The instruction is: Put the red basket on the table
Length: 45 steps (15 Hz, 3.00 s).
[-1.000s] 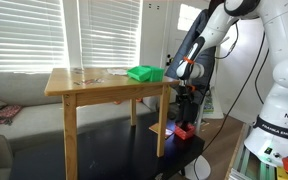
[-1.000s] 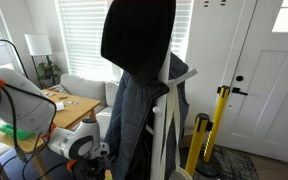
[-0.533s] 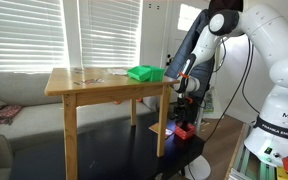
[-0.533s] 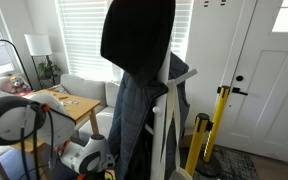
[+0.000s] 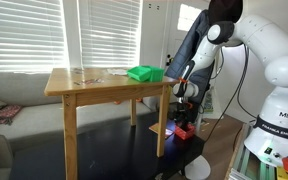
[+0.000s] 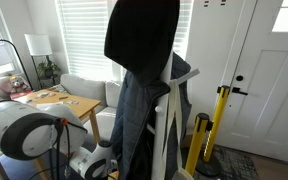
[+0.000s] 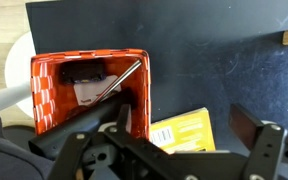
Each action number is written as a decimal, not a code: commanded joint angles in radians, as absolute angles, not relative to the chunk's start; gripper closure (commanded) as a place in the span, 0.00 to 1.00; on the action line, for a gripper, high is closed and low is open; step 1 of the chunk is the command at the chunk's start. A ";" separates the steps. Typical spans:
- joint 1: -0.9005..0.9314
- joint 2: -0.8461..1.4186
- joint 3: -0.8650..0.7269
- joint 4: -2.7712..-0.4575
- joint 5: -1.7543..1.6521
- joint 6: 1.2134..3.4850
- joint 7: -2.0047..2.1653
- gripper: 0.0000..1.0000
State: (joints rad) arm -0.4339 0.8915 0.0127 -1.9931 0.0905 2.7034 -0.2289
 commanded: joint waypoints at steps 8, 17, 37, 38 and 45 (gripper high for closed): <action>-0.399 1.002 -0.002 -1.919 0.116 2.711 -0.161 0.00; -0.426 1.140 0.026 -1.819 0.120 2.884 -0.158 0.00; -0.233 1.123 -0.116 -1.929 0.115 3.000 0.050 0.99; -0.213 1.115 -0.130 -1.948 0.121 3.010 0.070 0.99; -0.092 0.988 -0.206 -2.171 0.111 3.071 0.118 0.99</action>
State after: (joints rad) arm -0.1576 1.0893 -0.1666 -2.0254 0.1063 3.0447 0.0943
